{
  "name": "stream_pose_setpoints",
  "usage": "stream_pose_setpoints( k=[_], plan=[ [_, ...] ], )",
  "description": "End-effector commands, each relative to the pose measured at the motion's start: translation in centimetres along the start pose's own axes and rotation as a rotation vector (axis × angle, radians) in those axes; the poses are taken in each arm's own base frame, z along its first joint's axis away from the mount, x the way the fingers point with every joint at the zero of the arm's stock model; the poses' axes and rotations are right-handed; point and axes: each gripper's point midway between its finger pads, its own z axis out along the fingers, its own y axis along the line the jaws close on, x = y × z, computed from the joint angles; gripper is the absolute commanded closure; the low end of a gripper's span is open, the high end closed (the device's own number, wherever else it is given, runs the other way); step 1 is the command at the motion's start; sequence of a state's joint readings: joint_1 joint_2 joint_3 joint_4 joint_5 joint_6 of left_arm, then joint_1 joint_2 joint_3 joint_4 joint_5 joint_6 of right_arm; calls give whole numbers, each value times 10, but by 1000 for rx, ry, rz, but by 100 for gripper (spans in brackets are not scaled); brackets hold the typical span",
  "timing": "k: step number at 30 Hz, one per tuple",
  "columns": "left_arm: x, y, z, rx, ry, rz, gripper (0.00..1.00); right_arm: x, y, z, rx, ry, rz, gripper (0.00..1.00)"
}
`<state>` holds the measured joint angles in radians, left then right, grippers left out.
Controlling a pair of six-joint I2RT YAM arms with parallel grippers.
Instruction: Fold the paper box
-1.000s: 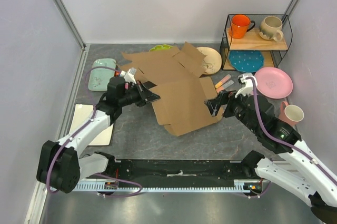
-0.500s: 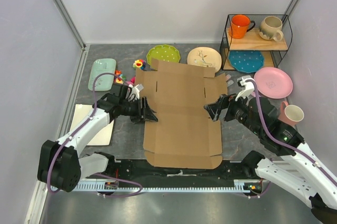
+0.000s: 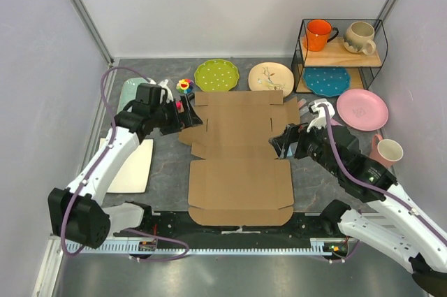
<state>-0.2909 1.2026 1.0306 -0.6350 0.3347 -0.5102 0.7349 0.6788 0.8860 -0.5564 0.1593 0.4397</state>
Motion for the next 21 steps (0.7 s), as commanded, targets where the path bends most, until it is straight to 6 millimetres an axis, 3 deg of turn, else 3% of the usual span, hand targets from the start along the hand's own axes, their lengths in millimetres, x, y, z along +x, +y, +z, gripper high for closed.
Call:
stream_pose_setpoints(
  k=[1,4,8,17,21],
  plan=[
    [-44,48,28,-197,-130,-108,1,-6,-4,7,26,-40,-4,2],
    [-50,74,50,-257,-95,-161,1,-6,1,12,7,-34,-3,2],
    [-50,93,73,-303,-73,-166,2,-7,3,19,2,-27,-12,2],
    [-76,107,104,-337,-109,-118,10,1,3,34,6,-6,-29,2],
    [-67,114,128,-335,-16,-95,24,-1,5,40,7,3,-33,2]
  ],
)
